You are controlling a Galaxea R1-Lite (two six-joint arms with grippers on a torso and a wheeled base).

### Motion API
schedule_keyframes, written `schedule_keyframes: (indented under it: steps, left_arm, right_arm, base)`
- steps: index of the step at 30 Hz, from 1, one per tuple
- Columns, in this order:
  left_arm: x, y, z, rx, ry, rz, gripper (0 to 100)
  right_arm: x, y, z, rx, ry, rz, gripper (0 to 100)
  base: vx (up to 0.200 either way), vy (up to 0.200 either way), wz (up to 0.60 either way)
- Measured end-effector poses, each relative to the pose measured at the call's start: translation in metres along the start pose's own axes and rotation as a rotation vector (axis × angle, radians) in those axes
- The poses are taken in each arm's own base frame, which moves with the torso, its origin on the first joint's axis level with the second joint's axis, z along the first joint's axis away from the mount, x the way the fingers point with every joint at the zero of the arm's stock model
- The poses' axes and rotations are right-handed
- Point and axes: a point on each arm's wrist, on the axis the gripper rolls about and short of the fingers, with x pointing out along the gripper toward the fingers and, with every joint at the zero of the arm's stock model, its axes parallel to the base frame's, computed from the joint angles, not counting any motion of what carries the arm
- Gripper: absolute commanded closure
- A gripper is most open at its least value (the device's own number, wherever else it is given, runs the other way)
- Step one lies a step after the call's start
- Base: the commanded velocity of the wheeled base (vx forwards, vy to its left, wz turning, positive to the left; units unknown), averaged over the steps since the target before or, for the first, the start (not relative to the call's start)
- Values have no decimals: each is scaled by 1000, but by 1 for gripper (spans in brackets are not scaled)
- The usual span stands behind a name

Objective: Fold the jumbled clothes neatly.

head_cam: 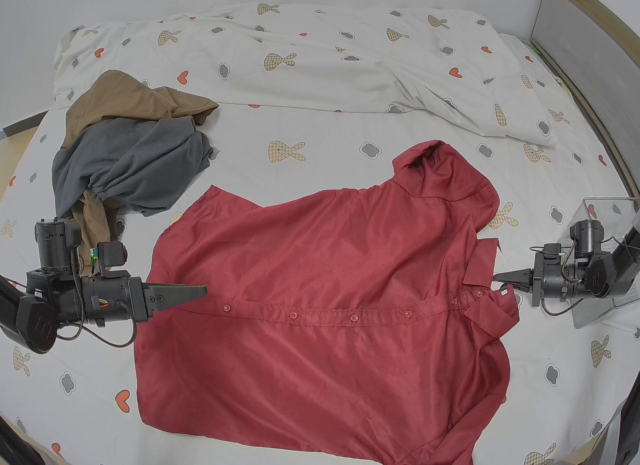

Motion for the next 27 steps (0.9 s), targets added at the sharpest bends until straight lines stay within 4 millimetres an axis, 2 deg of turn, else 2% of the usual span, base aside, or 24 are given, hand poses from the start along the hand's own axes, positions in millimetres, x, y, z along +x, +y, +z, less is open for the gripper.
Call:
schedule_keyframes:
  steps: [4, 9, 17, 21, 27]
  left_arm:
    - [0, 0, 0, -1, 1, 0, 0]
    - [0, 0, 0, -2, 1, 0, 0]
    - [1, 1, 0, -4, 3, 0, 0]
    - [1, 1, -1, -5, 3, 0, 0]
    - [1, 1, -1, -5, 3, 0, 0]
  right_arm:
    - [-3, 8, -1, -12, -17, -29, 100]
    - [-8, 24, -2, -51, -96, -151, 100]
    - [-26, 52, -18, -99, -170, -234, 100]
    - [-39, 56, -20, -105, -203, -247, 100]
    - [-55, 50, -18, -96, -250, -276, 100]
  base:
    - [0, 0, 0]
    - [0, 0, 0]
    - [0, 0, 0]
    - [0, 0, 0]
    - [0, 0, 0]
